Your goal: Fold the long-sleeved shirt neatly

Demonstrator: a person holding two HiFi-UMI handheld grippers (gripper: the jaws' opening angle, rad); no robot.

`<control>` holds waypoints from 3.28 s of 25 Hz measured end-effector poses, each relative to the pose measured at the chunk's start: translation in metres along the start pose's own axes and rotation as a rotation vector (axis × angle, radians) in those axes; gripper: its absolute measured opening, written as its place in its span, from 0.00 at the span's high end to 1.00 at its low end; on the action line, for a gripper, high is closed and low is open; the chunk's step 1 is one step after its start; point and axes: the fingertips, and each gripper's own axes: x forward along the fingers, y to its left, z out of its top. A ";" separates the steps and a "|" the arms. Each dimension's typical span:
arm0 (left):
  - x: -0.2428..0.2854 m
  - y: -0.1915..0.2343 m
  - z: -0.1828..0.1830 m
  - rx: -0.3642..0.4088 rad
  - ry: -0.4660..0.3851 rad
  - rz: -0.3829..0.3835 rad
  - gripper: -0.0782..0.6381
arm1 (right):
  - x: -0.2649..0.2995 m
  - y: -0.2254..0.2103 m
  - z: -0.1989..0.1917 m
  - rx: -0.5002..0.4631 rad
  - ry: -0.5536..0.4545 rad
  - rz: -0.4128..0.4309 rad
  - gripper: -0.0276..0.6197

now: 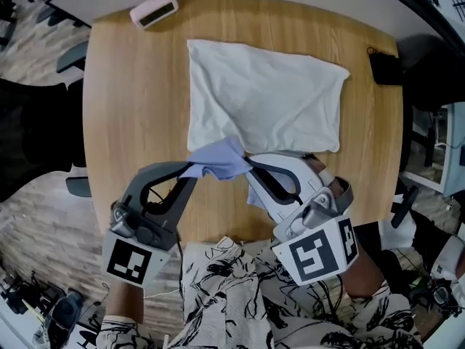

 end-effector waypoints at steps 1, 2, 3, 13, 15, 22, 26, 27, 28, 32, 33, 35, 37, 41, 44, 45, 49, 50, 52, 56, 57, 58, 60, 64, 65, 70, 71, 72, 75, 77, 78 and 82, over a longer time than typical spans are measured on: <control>0.003 0.010 -0.004 -0.055 0.021 -0.021 0.86 | 0.004 -0.006 -0.001 0.009 0.004 0.005 0.92; 0.008 0.021 -0.009 -0.113 0.044 -0.031 0.86 | 0.010 -0.013 -0.004 0.021 0.014 0.013 0.92; 0.015 0.031 -0.014 -0.165 0.063 -0.037 0.86 | 0.018 -0.020 -0.008 0.041 0.026 0.027 0.92; 0.093 0.101 -0.066 -0.285 0.186 -0.120 0.86 | 0.102 -0.087 -0.051 0.205 0.154 0.132 0.92; 0.108 0.112 -0.083 -0.314 0.227 -0.123 0.86 | 0.121 -0.094 -0.067 0.227 0.199 0.156 0.92; 0.154 0.143 -0.139 -0.427 0.330 -0.136 0.86 | 0.182 -0.113 -0.122 0.372 0.300 0.210 0.92; 0.173 0.159 -0.164 -0.534 0.358 -0.126 0.87 | 0.210 -0.122 -0.148 0.469 0.346 0.227 0.92; 0.177 0.162 -0.170 -0.561 0.363 -0.125 0.86 | 0.215 -0.123 -0.155 0.491 0.365 0.231 0.92; 0.181 0.165 -0.176 -0.587 0.367 -0.125 0.86 | 0.220 -0.125 -0.163 0.512 0.383 0.236 0.92; 0.193 0.173 -0.201 -0.689 0.388 -0.115 0.86 | 0.235 -0.125 -0.182 0.583 0.438 0.255 0.92; 0.196 0.174 -0.206 -0.712 0.389 -0.117 0.86 | 0.237 -0.127 -0.185 0.601 0.444 0.253 0.92; 0.201 0.176 -0.212 -0.757 0.384 -0.119 0.86 | 0.241 -0.131 -0.190 0.641 0.443 0.245 0.91; 0.202 0.179 -0.217 -0.782 0.378 -0.101 0.79 | 0.243 -0.135 -0.191 0.697 0.411 0.239 0.90; 0.200 0.189 -0.221 -0.813 0.350 -0.044 0.65 | 0.239 -0.150 -0.194 0.849 0.302 0.192 0.80; 0.195 0.196 -0.218 -0.794 0.312 0.006 0.58 | 0.224 -0.154 -0.197 0.843 0.281 0.125 0.78; 0.191 0.199 -0.217 -0.780 0.300 0.032 0.57 | 0.218 -0.152 -0.197 0.831 0.276 0.104 0.75; 0.173 0.201 -0.194 -0.711 0.221 0.071 0.55 | 0.186 -0.140 -0.180 0.759 0.212 0.070 0.69; 0.166 0.195 -0.182 -0.680 0.194 0.068 0.55 | 0.177 -0.133 -0.173 0.733 0.191 0.080 0.67; 0.144 0.171 -0.159 -0.606 0.155 0.055 0.55 | 0.156 -0.108 -0.160 0.689 0.156 0.108 0.67; 0.097 0.093 -0.144 -0.478 0.174 0.019 0.57 | 0.122 -0.042 -0.143 0.651 0.101 0.156 0.66; 0.088 0.073 -0.147 -0.441 0.192 0.013 0.57 | 0.116 -0.025 -0.142 0.648 0.093 0.165 0.66; 0.080 0.056 -0.150 -0.405 0.206 0.009 0.57 | 0.111 -0.009 -0.141 0.646 0.087 0.174 0.66; 0.068 0.025 -0.158 -0.364 0.233 0.000 0.58 | 0.106 0.019 -0.140 0.653 0.077 0.189 0.67; 0.058 -0.009 -0.177 -0.338 0.292 0.001 0.64 | 0.110 0.057 -0.145 0.637 0.104 0.207 0.71; 0.057 -0.014 -0.181 -0.324 0.305 0.002 0.65 | 0.112 0.064 -0.149 0.636 0.123 0.210 0.72; 0.068 -0.027 -0.204 -0.290 0.373 0.032 0.77 | 0.128 0.079 -0.167 0.657 0.165 0.176 0.75; 0.071 -0.028 -0.210 -0.292 0.387 0.043 0.79 | 0.131 0.079 -0.168 0.658 0.167 0.164 0.77; 0.074 -0.030 -0.215 -0.295 0.402 0.056 0.79 | 0.134 0.078 -0.169 0.661 0.168 0.149 0.78; 0.080 -0.031 -0.226 -0.287 0.440 0.085 0.80 | 0.143 0.075 -0.171 0.668 0.170 0.113 0.85; 0.081 -0.031 -0.228 -0.293 0.439 0.098 0.87 | 0.145 0.073 -0.172 0.663 0.167 0.094 0.91; 0.080 -0.030 -0.228 -0.307 0.434 0.101 0.87 | 0.146 0.073 -0.173 0.660 0.169 0.085 0.91; 0.072 -0.024 -0.228 -0.444 0.392 0.093 0.87 | 0.143 0.072 -0.176 0.677 0.171 0.076 0.92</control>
